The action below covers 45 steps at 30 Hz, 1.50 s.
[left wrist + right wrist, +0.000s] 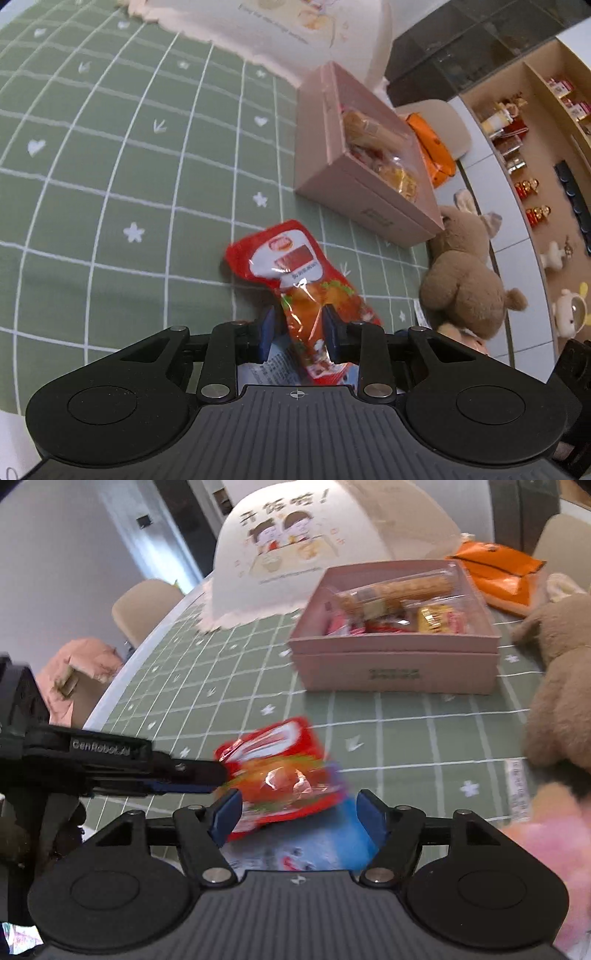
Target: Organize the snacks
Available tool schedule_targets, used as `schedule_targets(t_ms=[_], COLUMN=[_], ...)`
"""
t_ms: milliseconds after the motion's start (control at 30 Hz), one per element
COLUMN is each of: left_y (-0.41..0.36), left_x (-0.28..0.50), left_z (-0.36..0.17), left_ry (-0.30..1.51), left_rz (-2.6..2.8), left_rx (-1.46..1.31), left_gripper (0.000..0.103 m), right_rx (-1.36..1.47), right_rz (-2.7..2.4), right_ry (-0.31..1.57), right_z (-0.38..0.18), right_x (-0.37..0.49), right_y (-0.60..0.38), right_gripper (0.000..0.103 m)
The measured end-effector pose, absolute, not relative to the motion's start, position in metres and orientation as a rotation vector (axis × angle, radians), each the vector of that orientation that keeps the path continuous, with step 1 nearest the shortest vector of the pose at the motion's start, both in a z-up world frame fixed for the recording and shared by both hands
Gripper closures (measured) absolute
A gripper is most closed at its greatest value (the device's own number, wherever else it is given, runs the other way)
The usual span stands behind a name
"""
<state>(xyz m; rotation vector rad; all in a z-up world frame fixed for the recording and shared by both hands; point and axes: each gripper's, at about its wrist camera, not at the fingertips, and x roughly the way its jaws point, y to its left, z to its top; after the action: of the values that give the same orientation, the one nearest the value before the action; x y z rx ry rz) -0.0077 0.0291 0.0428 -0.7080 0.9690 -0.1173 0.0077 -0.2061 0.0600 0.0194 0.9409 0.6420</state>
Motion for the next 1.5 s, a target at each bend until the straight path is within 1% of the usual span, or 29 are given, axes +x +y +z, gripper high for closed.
schedule_targets(t_ms=[133, 333, 400, 433, 467, 533, 633, 700, 1000, 1067, 1167, 1300, 1400, 1433, 1500], left_y=[0.030, -0.004, -0.015, -0.018, -0.020, -0.021, -0.019, -0.011, 0.058, 0.072, 0.081, 0.095, 0.099, 0.097, 0.090], left_x=[-0.015, -0.012, -0.007, -0.003, 0.003, 0.013, 0.025, 0.025, -0.011, -0.022, -0.037, -0.045, -0.034, -0.029, -0.019], left_z=[0.060, 0.060, 0.056, 0.054, 0.051, 0.045, 0.035, 0.031, 0.041, 0.042, 0.040, 0.041, 0.035, 0.032, 0.028], left_ry=[0.938, 1.019, 1.030, 1.034, 1.040, 1.060, 1.113, 1.131, 1.097, 1.113, 1.158, 1.095, 1.066, 1.067, 1.060], left_rz=[-0.107, -0.297, -0.301, -0.301, -0.301, -0.321, -0.375, -0.393, -0.194, -0.166, -0.157, -0.104, -0.079, -0.093, -0.154], left_rx=[-0.529, -0.272, -0.203, -0.180, -0.168, -0.169, -0.225, -0.283, -0.352, -0.364, -0.361, -0.456, -0.486, -0.492, -0.515], left_gripper=[0.072, 0.071, 0.071, 0.071, 0.071, 0.070, 0.069, 0.064, 0.064, 0.064, 0.065, 0.065, 0.065, 0.065, 0.064], right_rx=[-0.082, -0.143, -0.141, -0.150, -0.150, -0.131, -0.133, -0.127, -0.200, -0.187, -0.261, -0.270, -0.266, -0.245, -0.219], right_rz=[0.656, 0.604, 0.583, 0.567, 0.553, 0.542, 0.541, 0.576, 0.820, 0.882, 0.915, 0.920, 0.873, 0.870, 0.862], right_ry=[0.963, 1.023, 1.022, 1.025, 1.034, 1.057, 1.049, 1.049, 0.974, 0.967, 0.917, 0.904, 0.945, 0.951, 0.964], right_z=[0.051, 0.041, 0.043, 0.043, 0.042, 0.038, 0.036, 0.035, 0.035, 0.035, 0.040, 0.046, 0.039, 0.037, 0.036], right_x=[-0.003, -0.008, -0.009, -0.010, -0.010, -0.010, -0.017, -0.019, -0.013, -0.010, -0.013, -0.010, -0.005, -0.003, -0.001], right_y=[-0.197, -0.214, -0.221, -0.223, -0.226, -0.230, -0.227, -0.219, -0.136, -0.119, -0.097, -0.101, -0.112, -0.117, -0.124], right_gripper=[0.034, 0.034, 0.040, 0.051, 0.058, 0.060, 0.060, 0.061, 0.061, 0.061, 0.061, 0.061, 0.060, 0.059, 0.058])
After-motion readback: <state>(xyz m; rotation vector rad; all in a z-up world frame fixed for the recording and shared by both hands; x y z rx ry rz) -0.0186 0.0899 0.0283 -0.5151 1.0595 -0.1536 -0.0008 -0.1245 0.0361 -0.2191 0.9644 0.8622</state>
